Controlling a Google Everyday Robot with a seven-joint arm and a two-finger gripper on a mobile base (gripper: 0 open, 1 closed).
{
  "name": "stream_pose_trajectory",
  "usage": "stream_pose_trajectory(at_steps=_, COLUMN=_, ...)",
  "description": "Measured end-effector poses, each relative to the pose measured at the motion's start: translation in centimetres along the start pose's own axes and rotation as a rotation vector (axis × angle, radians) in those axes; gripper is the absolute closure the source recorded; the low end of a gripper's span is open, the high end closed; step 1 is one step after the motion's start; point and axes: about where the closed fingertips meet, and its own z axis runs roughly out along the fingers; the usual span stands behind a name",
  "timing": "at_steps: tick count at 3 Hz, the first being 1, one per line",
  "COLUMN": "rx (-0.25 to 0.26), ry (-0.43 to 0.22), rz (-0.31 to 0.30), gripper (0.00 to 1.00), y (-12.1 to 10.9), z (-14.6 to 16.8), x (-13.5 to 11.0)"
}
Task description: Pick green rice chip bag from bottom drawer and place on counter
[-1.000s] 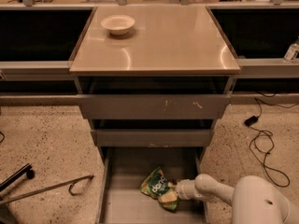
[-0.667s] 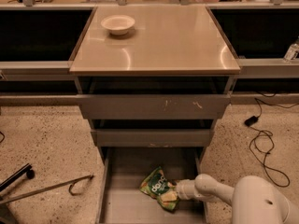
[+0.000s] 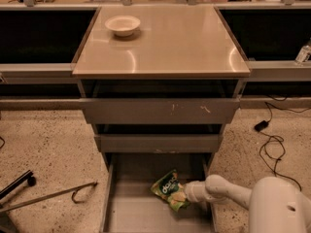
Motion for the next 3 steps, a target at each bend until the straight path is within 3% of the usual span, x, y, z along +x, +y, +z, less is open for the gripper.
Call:
stream_pose_trajectory(at_steps=1, rx=-0.045, ry=-0.021, rz=-0.045, gripper=1.00, y=2.6, z=-6.6, x=-5.8)
stream_pose_trajectory(at_steps=2, rx=-0.115, ry=-0.062, rz=-0.093, gripper=1.00, y=4.9, z=-13.3, x=-11.6)
stream_pose_trajectory(at_steps=3, rx=-0.147, ry=-0.082, rz=-0.136, gripper=1.00, y=7.5, z=-19.5, x=-16.6)
